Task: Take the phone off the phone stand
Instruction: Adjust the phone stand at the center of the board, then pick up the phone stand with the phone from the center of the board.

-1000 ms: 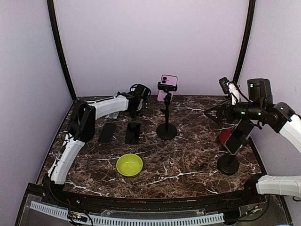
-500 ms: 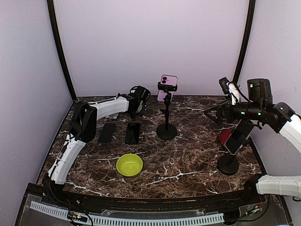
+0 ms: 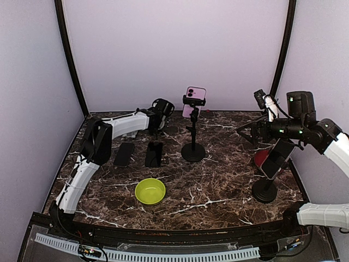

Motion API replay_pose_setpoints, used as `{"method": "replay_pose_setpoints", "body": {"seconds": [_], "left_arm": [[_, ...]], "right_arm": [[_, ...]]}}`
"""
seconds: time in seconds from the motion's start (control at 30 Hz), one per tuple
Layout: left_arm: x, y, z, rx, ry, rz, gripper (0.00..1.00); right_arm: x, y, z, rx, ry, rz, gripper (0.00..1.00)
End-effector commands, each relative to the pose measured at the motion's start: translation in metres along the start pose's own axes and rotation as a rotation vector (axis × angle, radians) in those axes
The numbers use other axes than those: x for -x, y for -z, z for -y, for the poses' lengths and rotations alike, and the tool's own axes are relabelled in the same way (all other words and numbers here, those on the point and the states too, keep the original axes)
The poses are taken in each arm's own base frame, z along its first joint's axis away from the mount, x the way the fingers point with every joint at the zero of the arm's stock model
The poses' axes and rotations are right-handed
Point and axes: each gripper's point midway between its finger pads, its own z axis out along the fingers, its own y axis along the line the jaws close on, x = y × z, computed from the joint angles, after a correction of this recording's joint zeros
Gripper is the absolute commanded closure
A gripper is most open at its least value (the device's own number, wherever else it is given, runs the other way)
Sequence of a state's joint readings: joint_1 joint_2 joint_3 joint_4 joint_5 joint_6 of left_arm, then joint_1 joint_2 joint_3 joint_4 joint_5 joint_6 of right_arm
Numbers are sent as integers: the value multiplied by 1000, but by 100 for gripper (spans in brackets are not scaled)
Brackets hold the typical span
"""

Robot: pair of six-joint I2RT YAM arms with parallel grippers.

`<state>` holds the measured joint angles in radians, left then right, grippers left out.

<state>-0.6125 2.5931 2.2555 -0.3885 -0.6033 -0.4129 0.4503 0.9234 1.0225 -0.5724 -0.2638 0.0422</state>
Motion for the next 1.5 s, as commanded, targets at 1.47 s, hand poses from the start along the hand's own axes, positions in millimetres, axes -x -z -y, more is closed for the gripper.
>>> {"method": "replay_pose_setpoints", "body": {"seconds": [1.47], "left_arm": [[76, 99, 0, -385, 26, 135, 1]], "right_arm": [[47, -5, -2, 22, -88, 126, 1]]}}
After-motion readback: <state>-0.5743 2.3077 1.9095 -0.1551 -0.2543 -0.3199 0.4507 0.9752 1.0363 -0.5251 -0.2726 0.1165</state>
